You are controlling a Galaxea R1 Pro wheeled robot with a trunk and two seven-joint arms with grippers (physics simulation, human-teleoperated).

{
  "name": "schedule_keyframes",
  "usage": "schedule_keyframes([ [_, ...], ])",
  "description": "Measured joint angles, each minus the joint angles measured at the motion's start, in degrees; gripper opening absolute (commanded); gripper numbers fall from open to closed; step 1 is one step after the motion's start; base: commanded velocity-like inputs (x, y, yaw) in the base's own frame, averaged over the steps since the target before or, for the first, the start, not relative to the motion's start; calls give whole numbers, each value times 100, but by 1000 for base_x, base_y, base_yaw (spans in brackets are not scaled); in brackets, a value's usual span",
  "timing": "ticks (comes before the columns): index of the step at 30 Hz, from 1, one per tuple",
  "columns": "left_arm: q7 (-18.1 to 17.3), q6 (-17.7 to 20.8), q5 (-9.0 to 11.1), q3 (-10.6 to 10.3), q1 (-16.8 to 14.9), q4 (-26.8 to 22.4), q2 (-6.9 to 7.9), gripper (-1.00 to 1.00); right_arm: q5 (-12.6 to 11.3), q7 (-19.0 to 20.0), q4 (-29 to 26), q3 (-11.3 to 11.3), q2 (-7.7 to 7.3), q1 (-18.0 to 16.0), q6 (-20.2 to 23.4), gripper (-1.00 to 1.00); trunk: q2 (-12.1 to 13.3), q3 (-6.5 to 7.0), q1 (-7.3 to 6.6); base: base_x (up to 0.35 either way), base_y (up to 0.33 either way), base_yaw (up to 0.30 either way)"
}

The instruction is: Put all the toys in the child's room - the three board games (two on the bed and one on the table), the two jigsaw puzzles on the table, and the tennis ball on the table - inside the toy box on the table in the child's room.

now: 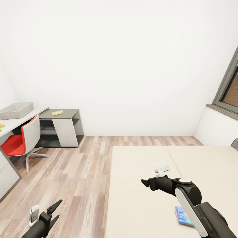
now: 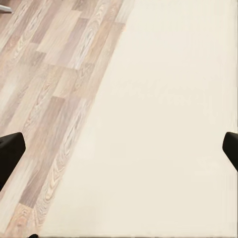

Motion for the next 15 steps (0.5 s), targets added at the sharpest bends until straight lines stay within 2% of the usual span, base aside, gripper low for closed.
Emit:
schedule_keyframes([
  [15, -4, 0, 1, 0, 13, -8, 2, 100, 1, -1, 55, 1, 12, -28, 8, 100, 0, 0, 0, 0, -272, 0],
])
